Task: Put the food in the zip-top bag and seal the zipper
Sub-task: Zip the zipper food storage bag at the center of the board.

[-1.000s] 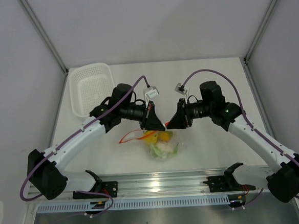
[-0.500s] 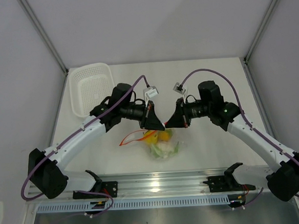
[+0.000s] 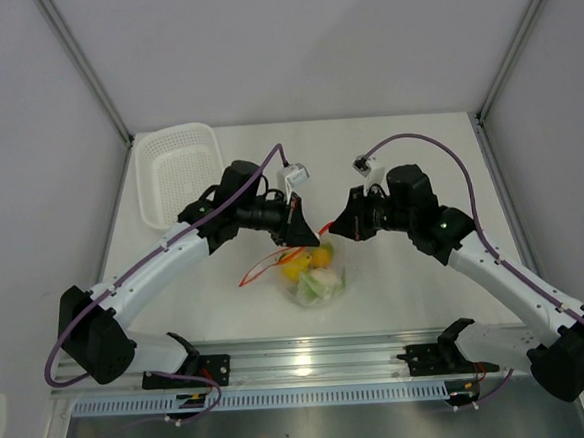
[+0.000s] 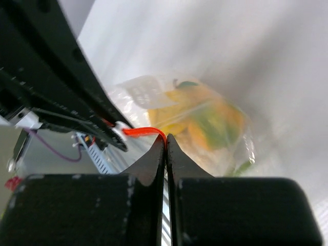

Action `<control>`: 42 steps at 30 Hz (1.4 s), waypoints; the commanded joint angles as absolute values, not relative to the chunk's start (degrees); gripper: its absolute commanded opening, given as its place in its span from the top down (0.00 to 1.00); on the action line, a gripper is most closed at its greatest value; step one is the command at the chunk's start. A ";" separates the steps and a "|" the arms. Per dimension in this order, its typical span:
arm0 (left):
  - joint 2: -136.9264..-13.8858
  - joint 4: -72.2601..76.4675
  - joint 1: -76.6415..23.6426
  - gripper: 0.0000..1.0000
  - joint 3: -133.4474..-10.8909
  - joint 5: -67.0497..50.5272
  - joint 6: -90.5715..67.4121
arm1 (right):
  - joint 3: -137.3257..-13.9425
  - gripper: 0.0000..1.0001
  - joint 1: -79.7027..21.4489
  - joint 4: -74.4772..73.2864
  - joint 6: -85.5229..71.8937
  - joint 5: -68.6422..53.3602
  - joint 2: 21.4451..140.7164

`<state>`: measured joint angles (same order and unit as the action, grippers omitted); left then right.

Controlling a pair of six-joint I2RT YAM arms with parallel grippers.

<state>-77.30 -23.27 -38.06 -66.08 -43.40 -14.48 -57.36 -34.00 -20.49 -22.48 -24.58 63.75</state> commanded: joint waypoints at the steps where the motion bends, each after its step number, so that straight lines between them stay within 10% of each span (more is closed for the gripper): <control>1: -76.11 -28.56 -38.50 0.95 -68.73 -45.70 -14.33 | -57.83 1.00 -32.70 -21.61 -22.76 -10.12 64.34; 37: -57.66 -43.50 -38.06 0.90 -61.25 -23.92 -12.83 | -58.36 1.00 -22.41 -30.76 -22.85 -0.53 60.29; 42: -58.27 -41.85 -37.97 0.49 -62.31 -13.29 -13.80 | -59.32 1.00 -22.85 -30.76 -23.38 -1.05 61.25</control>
<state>-58.96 -41.95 -38.11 -60.93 -21.08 -13.04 -57.34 -23.11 -31.22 -23.42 -3.77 61.71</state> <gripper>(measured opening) 0.461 0.007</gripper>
